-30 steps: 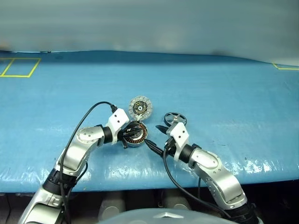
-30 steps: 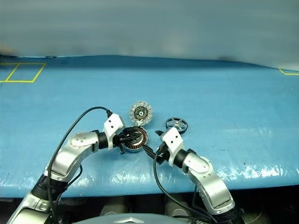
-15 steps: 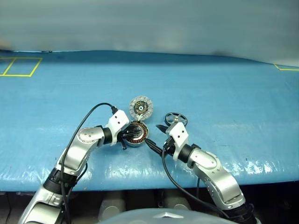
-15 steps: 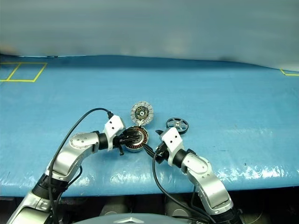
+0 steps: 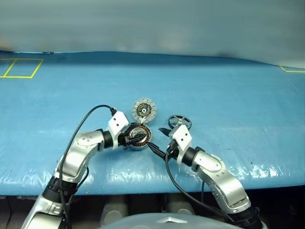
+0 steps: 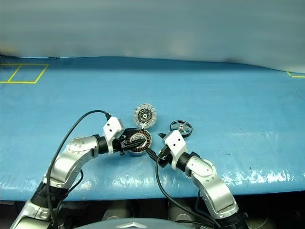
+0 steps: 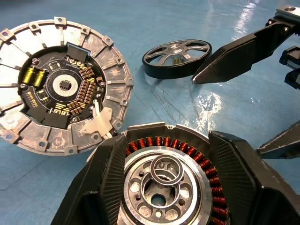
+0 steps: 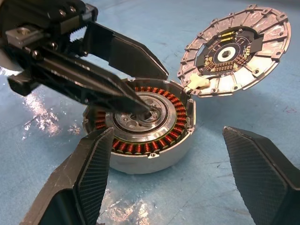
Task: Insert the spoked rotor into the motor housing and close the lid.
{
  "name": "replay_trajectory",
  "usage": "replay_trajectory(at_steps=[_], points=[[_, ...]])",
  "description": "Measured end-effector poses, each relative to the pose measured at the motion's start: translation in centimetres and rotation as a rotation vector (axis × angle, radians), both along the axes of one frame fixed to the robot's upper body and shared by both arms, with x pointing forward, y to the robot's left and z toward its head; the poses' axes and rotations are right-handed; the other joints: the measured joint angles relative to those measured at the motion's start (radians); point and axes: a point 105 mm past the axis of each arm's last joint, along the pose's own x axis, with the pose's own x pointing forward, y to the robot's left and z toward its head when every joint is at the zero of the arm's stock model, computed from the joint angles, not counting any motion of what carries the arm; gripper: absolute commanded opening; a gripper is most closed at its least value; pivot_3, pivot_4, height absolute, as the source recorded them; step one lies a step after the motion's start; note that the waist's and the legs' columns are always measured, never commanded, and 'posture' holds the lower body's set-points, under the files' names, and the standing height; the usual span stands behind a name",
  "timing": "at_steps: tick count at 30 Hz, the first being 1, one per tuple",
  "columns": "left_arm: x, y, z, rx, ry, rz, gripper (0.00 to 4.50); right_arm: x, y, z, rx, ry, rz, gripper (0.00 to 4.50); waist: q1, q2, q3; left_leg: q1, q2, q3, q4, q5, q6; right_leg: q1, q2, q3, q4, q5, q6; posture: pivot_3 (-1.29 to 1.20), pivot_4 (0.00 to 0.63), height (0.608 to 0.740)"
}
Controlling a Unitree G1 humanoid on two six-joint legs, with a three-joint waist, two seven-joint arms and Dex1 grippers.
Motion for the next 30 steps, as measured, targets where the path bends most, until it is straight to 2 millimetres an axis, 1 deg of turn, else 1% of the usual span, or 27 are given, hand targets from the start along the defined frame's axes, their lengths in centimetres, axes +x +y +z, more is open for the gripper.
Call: replay_trajectory(at_steps=[2, 5, 9, 10, 12, 15, 18, 20, 22, 25, 30], points=[[-0.3, 0.8, 0.4, -0.006, -0.015, 0.033, 0.96, 0.0, 0.1, 0.2, 0.005, -0.004, 0.002, 3.9, -0.001, 0.0, 0.0, 0.0, 0.0, 0.0, 0.0, 0.0, 0.0, 0.0, 0.0, 0.0, 0.0, 0.0, 0.0, 0.0, 0.15, 0.74], [-0.9, 2.6, 0.2, -0.018, -0.024, 0.124, 0.0, 0.4, 0.5, 0.6, 0.014, 0.008, 0.006, 3.26, -0.005, 0.0, 0.0, 0.001, 0.001, -0.001, 0.0, 0.0, 0.0, 0.0, 0.0, 0.0, 0.0, 0.0, 0.0, 0.0, 0.15, 0.74], [-2.2, 4.4, -0.8, -0.033, -0.019, 0.216, 0.0, 1.2, 1.3, 0.8, -0.019, 0.034, -0.018, 1.98, -0.004, 0.0, 0.0, 0.001, 0.001, -0.001, 0.0, 0.0, 0.0, 0.0, -0.002, 0.0, 0.0, -0.001, -0.002, 0.0, 0.15, 0.74], [-2.6, 4.6, -0.9, -0.051, -0.017, 0.235, 0.0, 1.4, 1.5, 0.7, -0.033, 0.044, -0.016, 1.58, -0.004, 0.0, 0.0, 0.001, 0.002, -0.001, 0.0, 0.0, 0.0, 0.0, -0.002, 0.001, 0.0, -0.001, -0.003, 0.0, 0.15, 0.74], [-3.6, 4.7, -1.5, -0.078, -0.009, 0.252, 0.0, 1.4, 2.1, 0.8, -0.047, 0.068, -0.004, 0.94, -0.003, 0.0, 0.0, 0.0, 0.002, -0.001, 0.0, 0.0, 0.0, 0.0, -0.004, 0.001, 0.0, -0.001, -0.004, 0.0, 0.15, 0.74], [-5.2, 4.9, -2.7, -0.054, -0.008, 0.251, 0.0, 1.4, 3.3, 1.5, -0.079, 0.083, 0.037, 0.01, -0.002, 0.0, 0.0, 0.0, 0.001, 0.0, 0.0, 0.0, 0.0, 0.0, -0.003, 0.001, 0.0, -0.003, -0.006, 0.0, 0.15, 0.74], [-6.5, 4.6, -3.6, -0.028, 0.008, 0.221, 0.0, 1.6, 4.2, 2.2, -0.114, 0.087, 0.06, 0.01, -0.001, 0.0, 0.0, 0.001, 0.002, 0.0, 0.0, 0.0, 0.0, 0.0, -0.003, 0.001, 0.0, -0.003, -0.006, 0.0, 0.15, 0.74], [-6.7, 4.5, -3.8, -0.028, 0.005, 0.219, 0.0, 1.9, 4.5, 2.8, -0.134, 0.092, 0.055, 0.01, -0.002, 0.0, 0.0, 0.001, 0.002, 0.0, 0.0, 0.0, 0.001, -0.001, -0.003, 0.001, 0.0, -0.003, -0.006, 0.0, 0.15, 0.74], [-6.6, 4.3, -3.6, -0.046, -0.014, 0.232, 0.0, 2.3, 4.6, 3.1, -0.162, 0.099, 0.046, 0.01, -0.002, 0.0, 0.0, 0.0, 0.002, 0.0, 0.0, 0.001, 0.001, -0.001, -0.004, 0.001, 0.0, -0.003, -0.006, 0.0, 0.15, 0.74], [-6.3, 4.3, -3.4, -0.078, -0.046, 0.267, 0.0, 2.4, 4.7, 3.1, -0.204, 0.125, 0.051, 0.01, -0.004, 0.0, 0.0, 0.0, 0.002, 0.0, 0.0, 0.0, 0.001, -0.001, -0.004, 0.001, 0.0, -0.003, -0.006, 0.0, 0.15, 0.74], [-6.4, 4.3, -3.5, -0.1, -0.06, 0.28, 0.0, 2.0, 5.0, 2.4, -0.255, 0.156, 0.08, 0.01, -0.009, 0.0, 0.0, 0.0, 0.001, 0.0, -0.001, 0.0, 0.002, -0.001, -0.003, 0.0, 0.0, -0.003, -0.006, 0.0, 0.15, 0.74]])
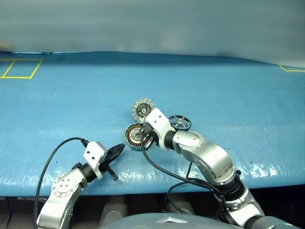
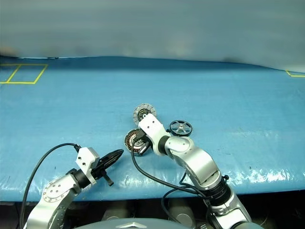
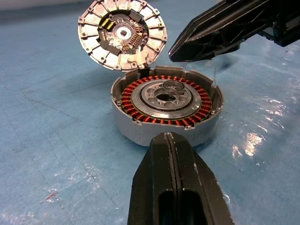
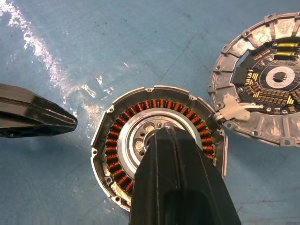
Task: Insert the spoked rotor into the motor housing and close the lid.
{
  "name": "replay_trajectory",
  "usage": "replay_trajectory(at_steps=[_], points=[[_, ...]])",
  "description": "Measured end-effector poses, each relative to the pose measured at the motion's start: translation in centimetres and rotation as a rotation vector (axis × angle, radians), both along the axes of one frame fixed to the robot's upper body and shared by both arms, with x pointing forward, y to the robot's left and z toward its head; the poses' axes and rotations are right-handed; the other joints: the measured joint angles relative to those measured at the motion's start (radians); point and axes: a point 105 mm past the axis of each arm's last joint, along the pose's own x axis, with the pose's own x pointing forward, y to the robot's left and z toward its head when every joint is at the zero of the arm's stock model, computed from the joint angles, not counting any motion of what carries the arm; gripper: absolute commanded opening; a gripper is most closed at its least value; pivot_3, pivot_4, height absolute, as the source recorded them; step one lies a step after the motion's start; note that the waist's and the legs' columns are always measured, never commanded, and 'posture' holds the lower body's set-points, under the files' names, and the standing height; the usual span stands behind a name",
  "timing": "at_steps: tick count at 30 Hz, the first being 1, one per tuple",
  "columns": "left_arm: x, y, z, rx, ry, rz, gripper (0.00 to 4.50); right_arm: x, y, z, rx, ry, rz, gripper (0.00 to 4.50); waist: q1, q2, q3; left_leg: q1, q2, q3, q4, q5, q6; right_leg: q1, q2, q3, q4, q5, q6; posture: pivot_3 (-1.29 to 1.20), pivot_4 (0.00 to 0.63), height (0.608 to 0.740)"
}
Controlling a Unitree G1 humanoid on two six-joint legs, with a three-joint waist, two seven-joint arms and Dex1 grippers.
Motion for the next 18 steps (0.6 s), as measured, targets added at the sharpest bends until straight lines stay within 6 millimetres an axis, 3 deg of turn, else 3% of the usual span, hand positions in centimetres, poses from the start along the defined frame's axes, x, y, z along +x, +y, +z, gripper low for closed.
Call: replay_trajectory(at_steps=[8, 18], points=[[-0.3, 0.3, -0.8, 0.01, 0.02, 0.012, 0.0, -0.1, 0.0, -1.4, -0.036, 0.054, 0.0, 0.01, -0.002, 0.0, 0.0, 0.0, 0.0, 0.0, 0.001, 0.0, 0.0, 0.0, 0.0, 0.0, 0.0, -0.001, 0.001, 0.0, 0.15, 0.74], [-0.4, 0.4, -1.1, 0.009, 0.031, 0.031, 0.0, 0.1, 0.4, -1.7, -0.022, 0.063, -0.006, 0.01, -0.002, 0.0, 0.0, 0.0, 0.0, 0.0, 0.0, 0.0, 0.0, 0.0, 0.0, 0.0, 0.0, -0.001, 0.001, 0.0, 0.15, 0.74]])
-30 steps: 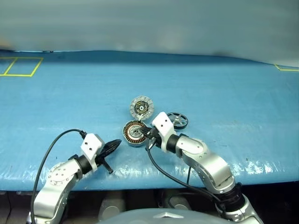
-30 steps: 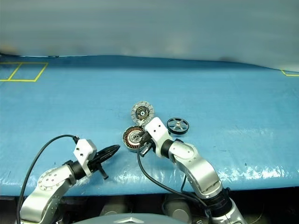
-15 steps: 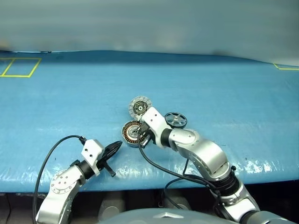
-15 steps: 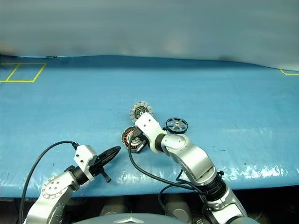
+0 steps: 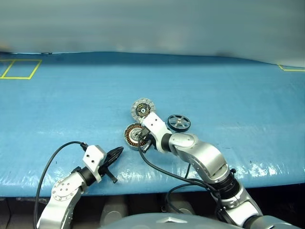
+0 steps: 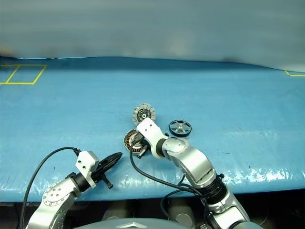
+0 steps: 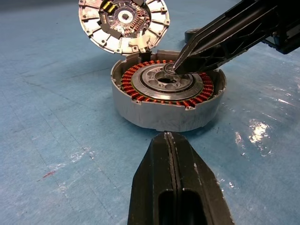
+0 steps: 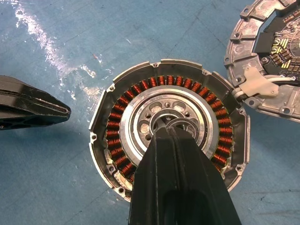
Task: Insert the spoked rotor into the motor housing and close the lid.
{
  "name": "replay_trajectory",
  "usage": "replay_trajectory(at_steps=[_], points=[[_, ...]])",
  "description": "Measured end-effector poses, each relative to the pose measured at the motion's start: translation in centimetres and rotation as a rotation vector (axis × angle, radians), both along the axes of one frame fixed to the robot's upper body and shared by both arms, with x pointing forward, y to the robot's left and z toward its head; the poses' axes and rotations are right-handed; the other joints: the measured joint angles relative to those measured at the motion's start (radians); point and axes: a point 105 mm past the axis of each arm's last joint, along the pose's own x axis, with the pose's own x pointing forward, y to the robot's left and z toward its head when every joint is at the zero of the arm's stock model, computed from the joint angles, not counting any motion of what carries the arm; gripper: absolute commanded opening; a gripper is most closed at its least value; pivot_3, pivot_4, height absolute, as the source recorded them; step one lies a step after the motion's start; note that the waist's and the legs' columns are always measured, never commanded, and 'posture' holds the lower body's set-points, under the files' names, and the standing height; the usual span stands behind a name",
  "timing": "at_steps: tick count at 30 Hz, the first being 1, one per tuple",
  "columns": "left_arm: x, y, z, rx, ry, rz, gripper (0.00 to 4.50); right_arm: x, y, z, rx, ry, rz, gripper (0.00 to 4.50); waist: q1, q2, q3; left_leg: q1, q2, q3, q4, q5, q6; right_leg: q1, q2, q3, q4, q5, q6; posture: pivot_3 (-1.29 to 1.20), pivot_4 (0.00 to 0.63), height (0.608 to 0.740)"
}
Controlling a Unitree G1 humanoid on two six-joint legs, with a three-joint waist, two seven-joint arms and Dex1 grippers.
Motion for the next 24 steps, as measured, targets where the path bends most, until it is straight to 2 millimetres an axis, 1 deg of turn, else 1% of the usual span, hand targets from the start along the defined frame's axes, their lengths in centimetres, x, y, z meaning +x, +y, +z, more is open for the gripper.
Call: replay_trajectory(at_steps=[5, 13, 16, 19, 24], points=[[0.0, 0.0, 0.0, -0.001, 0.001, 0.003, 0.0, 0.1, 0.1, 0.2, 0.0, -0.006, 0.003, 0.01, 0.0, 0.0, 0.0, 0.0, 0.0, 0.0, 0.0, 0.0, 0.0, 0.0, 0.0, 0.0, 0.0, 0.0, 0.0, 0.0, 0.15, 0.74], [-0.1, 0.0, 0.0, -0.004, 0.003, 0.002, 0.0, 0.6, 0.2, 1.2, 0.015, -0.033, 0.007, 0.01, 0.0, 0.0, 0.0, 0.0, 0.0, 0.0, 0.0, 0.0, 0.0, -0.001, 0.0, 0.0, 0.0, 0.0, 0.0, 0.0, 0.15, 0.74], [-0.1, -0.1, 0.0, -0.005, 0.003, 0.0, 0.0, 0.7, 0.1, 1.0, 0.007, -0.032, 0.002, 0.01, 0.0, 0.0, 0.0, 0.0, 0.0, 0.0, 0.0, 0.0, 0.0, -0.001, 0.0, 0.0, 0.0, 0.0, 0.0, 0.0, 0.15, 0.74], [-0.1, -0.3, -0.1, -0.011, 0.005, -0.007, 0.0, 1.0, -0.2, 0.3, -0.02, -0.019, -0.003, 0.01, -0.001, 0.0, 0.0, 0.0, 0.0, 0.0, 0.0, 0.0, 0.0, -0.001, 0.0, 0.0, 0.0, 0.0, 0.0, 0.0, 0.15, 0.74], [-0.1, -0.4, -0.1, -0.016, 0.005, -0.007, 0.0, 0.7, 0.1, 0.0, -0.035, -0.023, 0.022, 0.01, -0.002, 0.0, 0.0, 0.0, 0.0, 0.0, -0.001, 0.0, 0.0, -0.001, 0.0, 0.0, 0.0, 0.0, 0.0, 0.0, 0.15, 0.74]])
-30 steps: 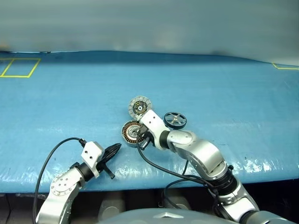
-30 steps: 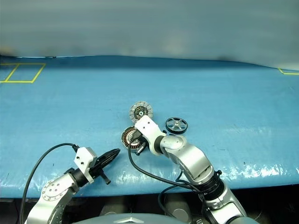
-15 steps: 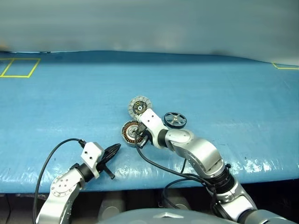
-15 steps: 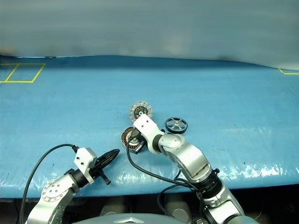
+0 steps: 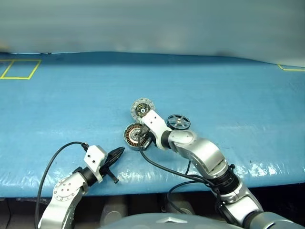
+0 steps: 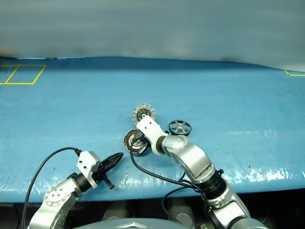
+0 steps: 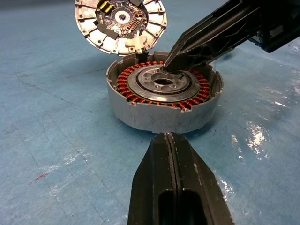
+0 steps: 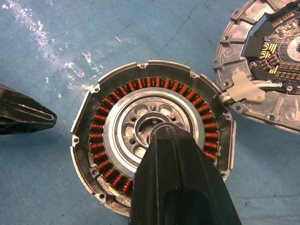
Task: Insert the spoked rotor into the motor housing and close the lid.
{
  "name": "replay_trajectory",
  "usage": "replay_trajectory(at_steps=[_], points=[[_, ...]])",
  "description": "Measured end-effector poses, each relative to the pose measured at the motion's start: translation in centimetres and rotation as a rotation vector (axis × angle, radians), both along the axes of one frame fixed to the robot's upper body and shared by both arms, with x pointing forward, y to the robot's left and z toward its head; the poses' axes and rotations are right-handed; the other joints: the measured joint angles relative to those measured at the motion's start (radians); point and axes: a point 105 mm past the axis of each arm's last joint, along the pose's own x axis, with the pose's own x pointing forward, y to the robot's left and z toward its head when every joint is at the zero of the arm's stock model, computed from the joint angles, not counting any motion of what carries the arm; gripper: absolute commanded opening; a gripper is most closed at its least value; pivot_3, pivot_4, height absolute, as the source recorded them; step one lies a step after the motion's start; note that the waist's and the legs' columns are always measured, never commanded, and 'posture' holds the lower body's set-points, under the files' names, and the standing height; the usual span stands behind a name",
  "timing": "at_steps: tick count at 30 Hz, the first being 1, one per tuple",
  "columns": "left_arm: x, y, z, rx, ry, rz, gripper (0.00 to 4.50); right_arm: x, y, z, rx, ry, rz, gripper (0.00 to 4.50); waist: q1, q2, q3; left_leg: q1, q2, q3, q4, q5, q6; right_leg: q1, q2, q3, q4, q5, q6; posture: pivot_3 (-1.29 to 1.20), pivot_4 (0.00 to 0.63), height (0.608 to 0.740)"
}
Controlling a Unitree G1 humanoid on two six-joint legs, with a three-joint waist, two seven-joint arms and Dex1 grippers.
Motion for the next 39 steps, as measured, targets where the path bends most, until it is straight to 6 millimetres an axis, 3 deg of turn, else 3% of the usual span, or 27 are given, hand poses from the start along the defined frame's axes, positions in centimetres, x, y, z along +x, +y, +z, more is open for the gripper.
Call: replay_trajectory(at_steps=[14, 39], points=[[-0.1, -0.1, -0.2, -0.002, 0.012, -0.001, 0.0, -0.6, 1.7, -0.1, 0.026, 0.011, 0.047, 0.01, -0.006, 0.0, 0.0, 0.0, 0.0, 0.0, 0.0, 0.0, 0.0, 0.0, 0.0, 0.0, 0.0, 0.0, 0.0, 0.0, 0.15, 0.74], [0.0, -0.6, -0.3, -0.005, 0.019, -0.017, 0.0, 0.3, 0.7, -0.5, 0.002, -0.002, 0.014, 0.01, -0.011, 0.0, 0.0, 0.0, 0.0, 0.0, -0.001, 0.0, 0.0, 0.0, -0.001, 0.0, -0.001, 0.0, 0.0, 0.0, 0.15, 0.74]])
